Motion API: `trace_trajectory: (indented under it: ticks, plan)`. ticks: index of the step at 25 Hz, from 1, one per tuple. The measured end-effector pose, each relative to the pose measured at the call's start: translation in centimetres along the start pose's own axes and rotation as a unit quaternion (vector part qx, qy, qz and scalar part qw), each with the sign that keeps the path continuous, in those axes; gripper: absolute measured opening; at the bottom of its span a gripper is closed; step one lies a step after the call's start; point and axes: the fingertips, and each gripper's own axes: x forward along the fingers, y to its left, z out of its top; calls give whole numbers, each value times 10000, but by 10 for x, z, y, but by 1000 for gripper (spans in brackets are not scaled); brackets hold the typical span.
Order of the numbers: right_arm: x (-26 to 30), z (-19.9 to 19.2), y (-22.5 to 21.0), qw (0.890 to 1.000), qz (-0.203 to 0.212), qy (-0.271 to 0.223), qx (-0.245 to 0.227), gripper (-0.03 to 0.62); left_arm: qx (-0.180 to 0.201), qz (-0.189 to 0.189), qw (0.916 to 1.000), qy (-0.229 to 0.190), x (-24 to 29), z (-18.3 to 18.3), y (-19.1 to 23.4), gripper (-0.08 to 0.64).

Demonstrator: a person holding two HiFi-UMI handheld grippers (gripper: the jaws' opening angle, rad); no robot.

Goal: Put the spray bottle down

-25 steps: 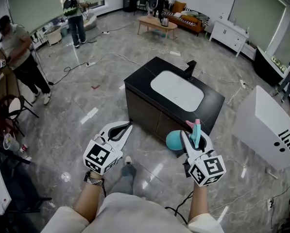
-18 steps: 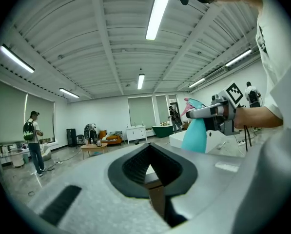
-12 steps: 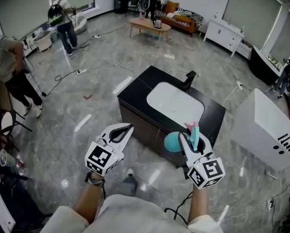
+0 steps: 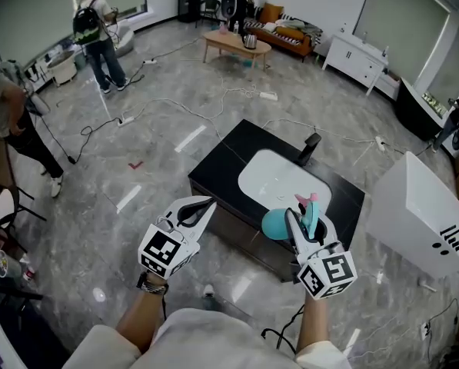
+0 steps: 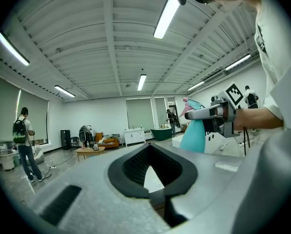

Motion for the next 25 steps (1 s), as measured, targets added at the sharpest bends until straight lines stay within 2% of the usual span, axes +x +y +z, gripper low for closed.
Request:
trace_trajectory:
  ticks: [9,18,25]
  plan:
    - [74,7,-14,10000,-72,-55,-23,133,69,-87,9999,24,36,-8,68,5]
    - [118,7,-24,10000,-33,20,27,133,-130,-89,9999,20,54,-19,100,5]
    - [156,-8,-41,9998,106,157,81,132,-231,-9,9997,109,78,-34,124,5]
